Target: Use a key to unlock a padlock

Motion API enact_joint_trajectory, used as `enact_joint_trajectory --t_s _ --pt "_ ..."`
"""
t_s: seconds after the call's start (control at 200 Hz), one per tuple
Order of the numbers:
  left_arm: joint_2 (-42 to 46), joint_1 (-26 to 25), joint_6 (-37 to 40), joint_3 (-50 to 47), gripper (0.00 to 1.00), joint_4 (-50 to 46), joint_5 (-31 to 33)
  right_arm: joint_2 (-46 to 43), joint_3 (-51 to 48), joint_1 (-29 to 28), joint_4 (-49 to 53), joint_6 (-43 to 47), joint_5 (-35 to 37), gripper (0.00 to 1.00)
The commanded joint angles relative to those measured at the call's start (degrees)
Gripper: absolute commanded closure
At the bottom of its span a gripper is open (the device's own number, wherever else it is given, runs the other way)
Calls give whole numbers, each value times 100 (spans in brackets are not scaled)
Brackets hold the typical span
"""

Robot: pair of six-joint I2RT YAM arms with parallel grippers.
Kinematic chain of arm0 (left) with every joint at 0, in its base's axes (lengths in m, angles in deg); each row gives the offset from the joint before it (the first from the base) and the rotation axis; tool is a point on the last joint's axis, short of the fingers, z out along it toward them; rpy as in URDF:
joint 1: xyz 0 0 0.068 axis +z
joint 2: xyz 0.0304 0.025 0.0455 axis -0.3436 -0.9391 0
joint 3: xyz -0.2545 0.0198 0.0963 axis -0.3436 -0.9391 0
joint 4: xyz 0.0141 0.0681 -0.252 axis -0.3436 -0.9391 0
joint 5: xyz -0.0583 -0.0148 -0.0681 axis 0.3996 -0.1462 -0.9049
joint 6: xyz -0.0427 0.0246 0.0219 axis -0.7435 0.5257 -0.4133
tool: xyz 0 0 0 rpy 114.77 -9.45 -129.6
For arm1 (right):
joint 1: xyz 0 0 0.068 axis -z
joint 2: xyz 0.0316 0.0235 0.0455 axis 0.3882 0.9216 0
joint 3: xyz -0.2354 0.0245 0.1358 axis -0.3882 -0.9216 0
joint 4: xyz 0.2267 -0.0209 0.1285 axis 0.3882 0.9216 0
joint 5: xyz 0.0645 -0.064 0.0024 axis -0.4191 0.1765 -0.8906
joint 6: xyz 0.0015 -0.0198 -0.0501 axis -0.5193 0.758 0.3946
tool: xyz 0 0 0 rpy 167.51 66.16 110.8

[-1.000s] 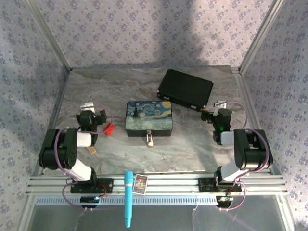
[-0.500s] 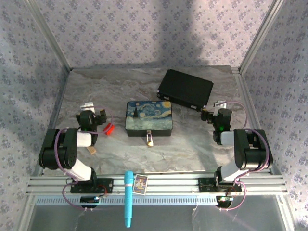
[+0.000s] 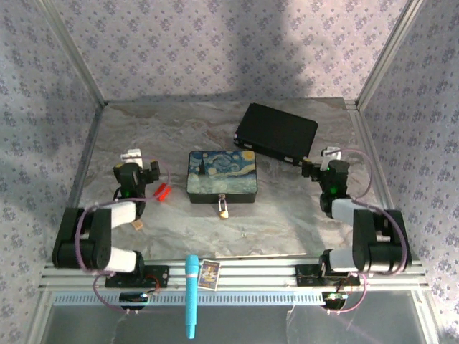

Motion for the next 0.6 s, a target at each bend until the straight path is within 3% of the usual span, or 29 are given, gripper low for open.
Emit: enact_joint_trajectory --t_s 0.0,0.16,0.225,0.315,0.405,0.485,0.595 --pt "826 -47 -350 319 0 -1127 254 -876 396 -42 1318 -366 117 1" --pt "1860 -37 -2596 839 0 -3142 26 -1892 1156 25 3553 -1716 -110 1" --pt "2166 -2 -3517 896 0 -3743 -131 -2062 1297 110 4014 -1982 -650 1" --pt "2483 71 -3899 818 0 -3907 -1083 -2100 1469 12 4503 -2035 -1479 1" --pt "2633 -8 -4454 903 0 -4479 -1679 -2049 1590 -399 5083 -2184 -1596 1" --pt "2610 -472 -4638 1100 0 -5096 -1965 -2035 1590 -967 5530 -2308 -1367 2" --pt "2651 -1706 -4856 1212 0 -5646 -1495 -2080 1464 -1946 5845 -2644 -922 6"
